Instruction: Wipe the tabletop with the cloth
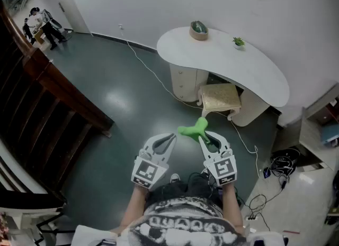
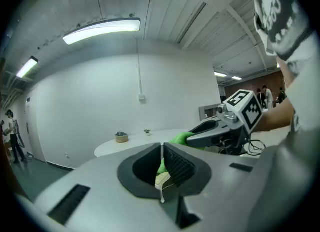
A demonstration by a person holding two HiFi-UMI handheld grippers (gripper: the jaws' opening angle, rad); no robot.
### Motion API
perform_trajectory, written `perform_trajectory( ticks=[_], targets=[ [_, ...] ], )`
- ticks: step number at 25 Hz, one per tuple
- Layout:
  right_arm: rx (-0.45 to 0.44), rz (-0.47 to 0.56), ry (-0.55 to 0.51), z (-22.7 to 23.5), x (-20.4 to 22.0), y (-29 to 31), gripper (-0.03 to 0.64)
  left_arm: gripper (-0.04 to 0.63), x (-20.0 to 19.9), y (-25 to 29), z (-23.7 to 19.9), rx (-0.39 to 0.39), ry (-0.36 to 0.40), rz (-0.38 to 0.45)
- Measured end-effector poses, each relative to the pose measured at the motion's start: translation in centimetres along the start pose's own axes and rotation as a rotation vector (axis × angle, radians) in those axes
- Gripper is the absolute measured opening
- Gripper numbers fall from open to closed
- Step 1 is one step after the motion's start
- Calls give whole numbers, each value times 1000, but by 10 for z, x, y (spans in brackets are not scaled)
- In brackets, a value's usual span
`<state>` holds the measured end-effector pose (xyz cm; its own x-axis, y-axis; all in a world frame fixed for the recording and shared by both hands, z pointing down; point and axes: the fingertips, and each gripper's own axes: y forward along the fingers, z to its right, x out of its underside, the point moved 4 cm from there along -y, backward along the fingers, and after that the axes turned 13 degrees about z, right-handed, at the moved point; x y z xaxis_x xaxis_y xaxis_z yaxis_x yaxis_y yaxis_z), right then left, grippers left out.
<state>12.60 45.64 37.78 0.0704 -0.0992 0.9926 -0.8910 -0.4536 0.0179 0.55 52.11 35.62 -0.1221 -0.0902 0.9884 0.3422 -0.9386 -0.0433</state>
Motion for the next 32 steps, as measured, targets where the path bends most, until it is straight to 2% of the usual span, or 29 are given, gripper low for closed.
perform_trajectory(
  ticks=[10, 19, 27, 32],
  targets=[
    [50, -9, 1, -27, -3, 17, 52, 17, 1, -29, -24, 21, 4, 29],
    [81, -24, 8, -35, -3, 29, 52, 17, 9, -39, -45, 33, -8, 21],
    [117, -42, -7, -5, 5, 44, 52, 17, 23, -14, -65, 44, -16, 7],
    [144, -50, 16, 31, 19, 64, 52, 17, 36, 24, -82, 70, -25, -12]
  ],
)
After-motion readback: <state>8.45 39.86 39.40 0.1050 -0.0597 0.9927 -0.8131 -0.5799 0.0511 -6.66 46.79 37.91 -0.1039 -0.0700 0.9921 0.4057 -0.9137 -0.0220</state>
